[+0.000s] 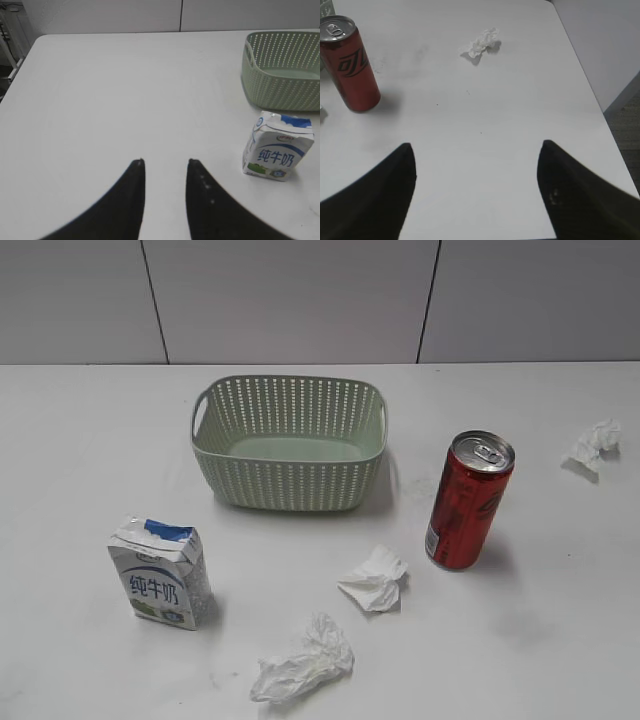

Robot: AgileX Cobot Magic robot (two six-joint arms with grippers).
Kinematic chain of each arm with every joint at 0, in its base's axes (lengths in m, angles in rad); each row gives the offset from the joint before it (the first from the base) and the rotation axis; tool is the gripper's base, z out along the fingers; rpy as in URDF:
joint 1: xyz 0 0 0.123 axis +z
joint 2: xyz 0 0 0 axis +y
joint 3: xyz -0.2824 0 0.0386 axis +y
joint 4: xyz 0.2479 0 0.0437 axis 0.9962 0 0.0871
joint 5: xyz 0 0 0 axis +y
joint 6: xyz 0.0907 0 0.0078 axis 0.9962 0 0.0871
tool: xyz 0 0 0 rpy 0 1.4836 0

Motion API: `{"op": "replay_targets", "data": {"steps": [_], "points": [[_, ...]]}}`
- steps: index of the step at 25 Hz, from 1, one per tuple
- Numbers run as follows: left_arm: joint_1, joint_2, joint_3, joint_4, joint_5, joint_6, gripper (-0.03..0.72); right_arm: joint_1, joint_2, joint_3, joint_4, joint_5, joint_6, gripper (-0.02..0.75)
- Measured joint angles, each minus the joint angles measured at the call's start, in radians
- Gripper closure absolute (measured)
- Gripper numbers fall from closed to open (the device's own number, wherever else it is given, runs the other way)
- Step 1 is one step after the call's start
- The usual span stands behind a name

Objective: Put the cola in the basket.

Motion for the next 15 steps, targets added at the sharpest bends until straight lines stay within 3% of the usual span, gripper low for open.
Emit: {"op": "replay_targets", "data": {"steps": [10, 15], "points": [[0.000, 0.000, 0.000, 0.000, 0.000, 0.000, 0.459, 0.000, 0.000, 0.000, 0.005, -0.001, -0.015, 0.166], [0.000, 0.000, 0.000, 0.000, 0.000, 0.000, 0.459, 0.000, 0.027, -0.003, 0.085, -0.003, -0.103, 0.166]]}}
